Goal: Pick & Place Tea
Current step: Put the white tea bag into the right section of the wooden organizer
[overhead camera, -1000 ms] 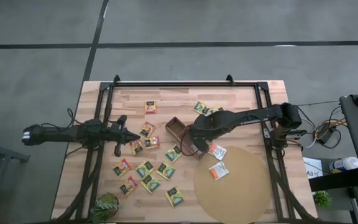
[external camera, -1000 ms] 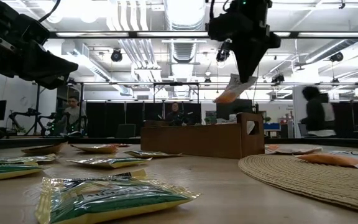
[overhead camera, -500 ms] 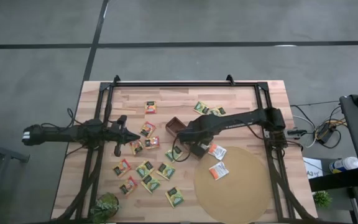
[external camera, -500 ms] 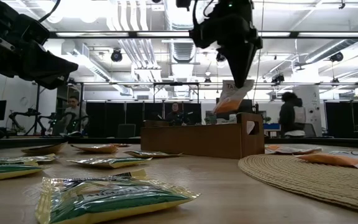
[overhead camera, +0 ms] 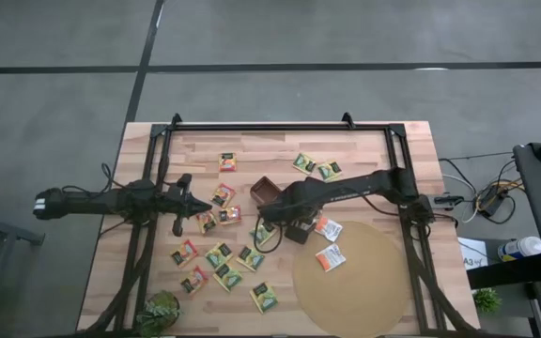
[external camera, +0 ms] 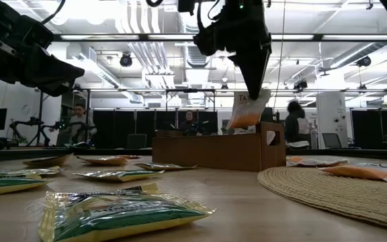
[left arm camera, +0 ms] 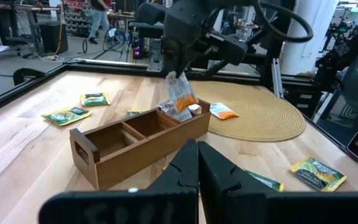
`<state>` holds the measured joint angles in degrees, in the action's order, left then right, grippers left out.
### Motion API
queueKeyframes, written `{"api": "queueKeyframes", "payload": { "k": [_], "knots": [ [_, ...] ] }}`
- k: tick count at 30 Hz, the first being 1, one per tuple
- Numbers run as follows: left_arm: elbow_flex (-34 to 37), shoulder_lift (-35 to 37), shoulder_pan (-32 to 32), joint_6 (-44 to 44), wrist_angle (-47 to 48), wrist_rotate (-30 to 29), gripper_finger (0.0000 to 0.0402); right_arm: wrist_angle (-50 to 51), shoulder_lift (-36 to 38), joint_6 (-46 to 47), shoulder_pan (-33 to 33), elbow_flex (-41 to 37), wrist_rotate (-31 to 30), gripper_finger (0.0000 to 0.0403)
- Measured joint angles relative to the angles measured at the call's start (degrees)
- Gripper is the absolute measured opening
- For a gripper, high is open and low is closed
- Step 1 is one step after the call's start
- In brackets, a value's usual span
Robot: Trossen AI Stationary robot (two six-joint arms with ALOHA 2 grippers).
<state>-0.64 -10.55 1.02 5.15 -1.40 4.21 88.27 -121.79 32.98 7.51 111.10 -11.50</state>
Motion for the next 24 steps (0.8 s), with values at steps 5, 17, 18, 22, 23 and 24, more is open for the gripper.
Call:
{"api": "queueKeyframes", "payload": {
  "k": [5, 17, 18, 22, 23, 24],
  "knots": [
    [0.0, 0.0, 0.0, 0.0, 0.0, 0.0, 0.0000, -0.1, 0.0, 0.0, 0.0, -1.1, 0.0, 0.0008],
    [0.0, 0.0, 0.0, 0.0, 0.0, 0.0, 0.0000, -1.8, 0.0, 1.1, 0.0, -1.6, -0.6, 0.0009],
    [0.0, 0.0, 0.0, 0.0, 0.0, 0.0, 0.0000, -1.7, 0.0, 1.3, 0.0, -1.7, -0.6, 0.0011],
    [0.0, 0.0, 0.0, 0.0, 0.0, 0.0, 0.0000, -1.7, 0.0, 1.5, -0.3, -1.8, 0.7, 0.0031],
    [0.0, 0.0, 0.0, 0.0, 0.0, 0.0, 0.0000, -1.7, 0.0, 1.5, -0.3, -1.8, 1.1, 0.0039],
    [0.0, 0.0, 0.0, 0.0, 0.0, 0.0, 0.0000, -1.7, 0.0, 1.6, -0.3, -1.8, 1.1, 0.0047]
  ]
}}
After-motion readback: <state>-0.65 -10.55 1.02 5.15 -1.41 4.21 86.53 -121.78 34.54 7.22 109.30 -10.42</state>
